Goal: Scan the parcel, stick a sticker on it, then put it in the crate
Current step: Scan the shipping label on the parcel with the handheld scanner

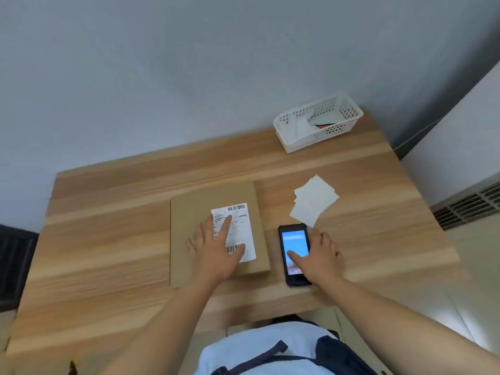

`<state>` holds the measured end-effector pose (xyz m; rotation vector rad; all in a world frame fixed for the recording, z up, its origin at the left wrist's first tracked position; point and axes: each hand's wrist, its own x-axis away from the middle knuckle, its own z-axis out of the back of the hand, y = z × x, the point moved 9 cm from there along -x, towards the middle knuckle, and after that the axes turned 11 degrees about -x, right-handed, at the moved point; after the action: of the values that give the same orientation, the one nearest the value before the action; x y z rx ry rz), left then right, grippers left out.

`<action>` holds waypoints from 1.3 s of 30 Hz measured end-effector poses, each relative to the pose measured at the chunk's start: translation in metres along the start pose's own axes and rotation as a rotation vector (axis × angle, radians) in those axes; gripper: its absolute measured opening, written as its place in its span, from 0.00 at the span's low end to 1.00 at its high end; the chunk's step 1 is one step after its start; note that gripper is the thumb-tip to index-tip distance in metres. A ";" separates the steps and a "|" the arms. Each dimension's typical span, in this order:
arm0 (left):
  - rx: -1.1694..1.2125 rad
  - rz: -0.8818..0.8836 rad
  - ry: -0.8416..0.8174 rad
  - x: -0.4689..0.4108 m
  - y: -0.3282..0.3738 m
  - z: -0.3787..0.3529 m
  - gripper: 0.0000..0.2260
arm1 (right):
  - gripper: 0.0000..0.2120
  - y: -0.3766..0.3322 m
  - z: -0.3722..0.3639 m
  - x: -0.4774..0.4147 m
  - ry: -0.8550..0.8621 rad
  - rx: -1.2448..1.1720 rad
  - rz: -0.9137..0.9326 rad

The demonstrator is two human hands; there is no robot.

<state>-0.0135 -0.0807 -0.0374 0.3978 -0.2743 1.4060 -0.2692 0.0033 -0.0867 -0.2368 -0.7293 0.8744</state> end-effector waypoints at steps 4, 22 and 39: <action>-0.050 0.007 0.054 0.003 -0.002 -0.004 0.35 | 0.53 0.000 -0.011 -0.002 0.048 -0.010 -0.077; -0.019 0.088 -0.034 0.009 -0.013 -0.022 0.35 | 0.52 0.001 -0.037 -0.011 -0.029 -0.073 -0.298; 0.630 0.006 -0.200 0.014 -0.022 0.037 0.24 | 0.14 -0.051 0.021 0.073 -0.504 -0.951 -0.532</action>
<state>0.0122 -0.0865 -0.0005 1.0583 0.0157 1.4411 -0.2214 0.0247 -0.0119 -0.6383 -1.5724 0.0093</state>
